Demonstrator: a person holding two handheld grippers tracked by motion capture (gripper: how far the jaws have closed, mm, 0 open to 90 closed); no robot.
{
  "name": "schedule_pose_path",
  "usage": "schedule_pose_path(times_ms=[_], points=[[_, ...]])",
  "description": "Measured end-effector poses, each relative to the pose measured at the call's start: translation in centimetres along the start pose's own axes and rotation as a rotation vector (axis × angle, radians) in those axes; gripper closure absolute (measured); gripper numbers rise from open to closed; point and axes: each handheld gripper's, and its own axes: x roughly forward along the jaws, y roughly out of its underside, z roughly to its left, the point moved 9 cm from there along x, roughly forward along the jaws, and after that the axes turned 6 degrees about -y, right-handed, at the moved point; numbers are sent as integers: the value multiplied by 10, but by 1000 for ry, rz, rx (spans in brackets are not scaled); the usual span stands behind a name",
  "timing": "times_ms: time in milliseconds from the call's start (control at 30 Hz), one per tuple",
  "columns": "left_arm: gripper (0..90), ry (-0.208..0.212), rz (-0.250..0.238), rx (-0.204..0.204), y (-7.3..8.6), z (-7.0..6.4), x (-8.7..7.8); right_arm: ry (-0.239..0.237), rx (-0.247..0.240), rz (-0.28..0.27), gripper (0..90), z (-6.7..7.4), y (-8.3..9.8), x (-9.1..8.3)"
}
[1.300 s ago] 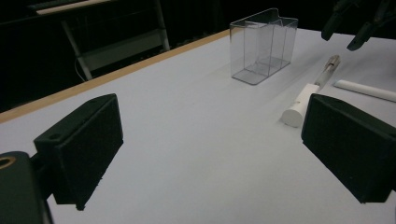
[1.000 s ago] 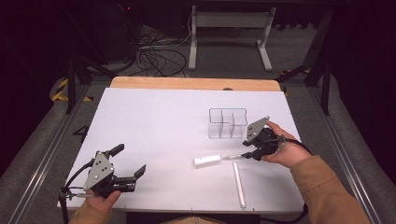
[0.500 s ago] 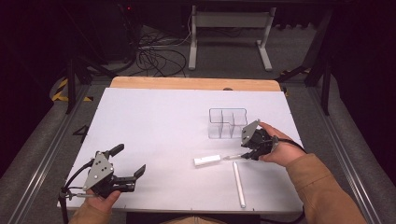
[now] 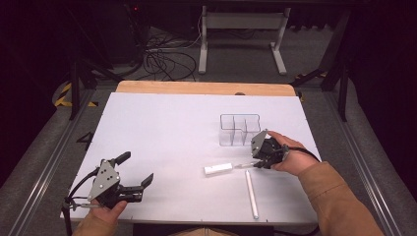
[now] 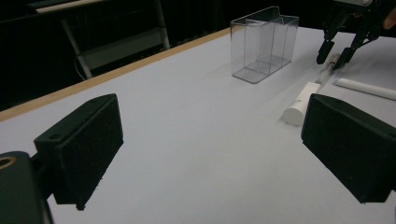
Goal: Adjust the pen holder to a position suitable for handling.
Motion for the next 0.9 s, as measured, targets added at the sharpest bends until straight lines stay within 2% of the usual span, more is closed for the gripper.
schedule_pose_path(times_ms=[167, 333, 633, 900], points=[[61, -2, 0, 2, 0, 0, 0, 0, -21, 27, 699, 0, 1, 3], [61, -5, 2, 5, 1, 0, 1, -15, -63, 47, 734, -1, 1, 5], [61, -3, 4, 2, 1, 0, 1, -27, -94, 56, 767, 0, 1, 6], [61, -2, 2, -1, 1, 0, 1, -24, -95, 65, 772, 1, 2, 6]])
